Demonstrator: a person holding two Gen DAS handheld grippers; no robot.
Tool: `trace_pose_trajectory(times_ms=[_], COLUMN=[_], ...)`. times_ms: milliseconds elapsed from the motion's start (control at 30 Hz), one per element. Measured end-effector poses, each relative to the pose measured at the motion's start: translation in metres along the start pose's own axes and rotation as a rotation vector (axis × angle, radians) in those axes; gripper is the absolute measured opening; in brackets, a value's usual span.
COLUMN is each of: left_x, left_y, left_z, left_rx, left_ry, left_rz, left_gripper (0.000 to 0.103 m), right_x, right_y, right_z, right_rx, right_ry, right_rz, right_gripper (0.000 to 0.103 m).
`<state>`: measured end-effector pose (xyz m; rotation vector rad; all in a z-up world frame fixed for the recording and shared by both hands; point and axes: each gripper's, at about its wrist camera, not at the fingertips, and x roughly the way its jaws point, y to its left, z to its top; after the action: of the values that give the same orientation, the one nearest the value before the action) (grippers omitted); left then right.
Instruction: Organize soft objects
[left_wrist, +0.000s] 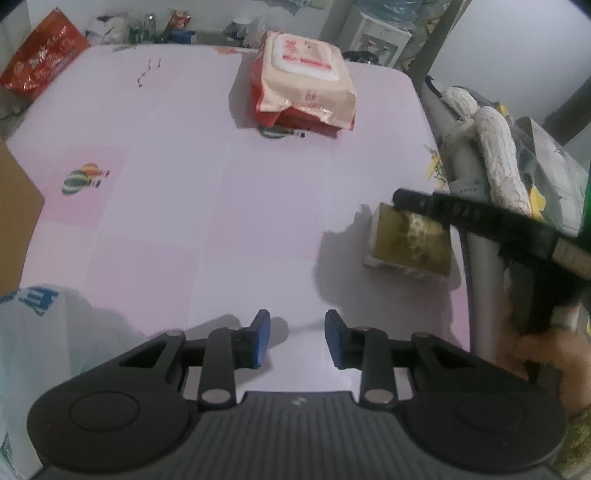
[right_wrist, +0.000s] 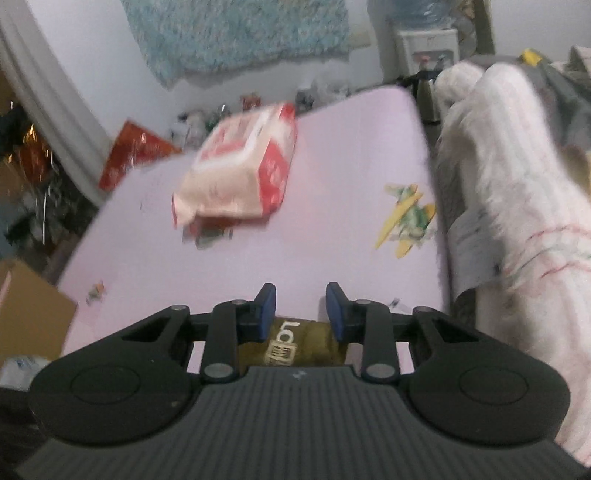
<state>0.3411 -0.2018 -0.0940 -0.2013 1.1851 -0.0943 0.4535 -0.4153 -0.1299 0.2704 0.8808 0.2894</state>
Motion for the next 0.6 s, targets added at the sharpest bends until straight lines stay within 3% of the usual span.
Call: trace_pose_trajectory(times_ms=[133, 333, 600], left_x=[-0.012, -0.056, -0.118], left_y=[0.006, 0.006, 0.023], left_z=[-0.007, -0.027, -0.07], left_rx=[-0.035, -0.032, -0.022], left_ry=[-0.005, -0.081, -0.177], left_rz=[-0.03, -0.069, -0.142], left_gripper=[0.033, 0.036, 0.039], right_x=[-0.009, -0.036, -0.087], right_y=[0.012, 0.032, 0.044], right_z=[-0.023, -0.061, -0.125], right_rx=[-0.026, -0.06, 0.071], right_ry=[0.033, 0.063, 0.096], right_rz=[0.02, -0.006, -0.03], right_gripper=[0.029, 0.029, 0.029])
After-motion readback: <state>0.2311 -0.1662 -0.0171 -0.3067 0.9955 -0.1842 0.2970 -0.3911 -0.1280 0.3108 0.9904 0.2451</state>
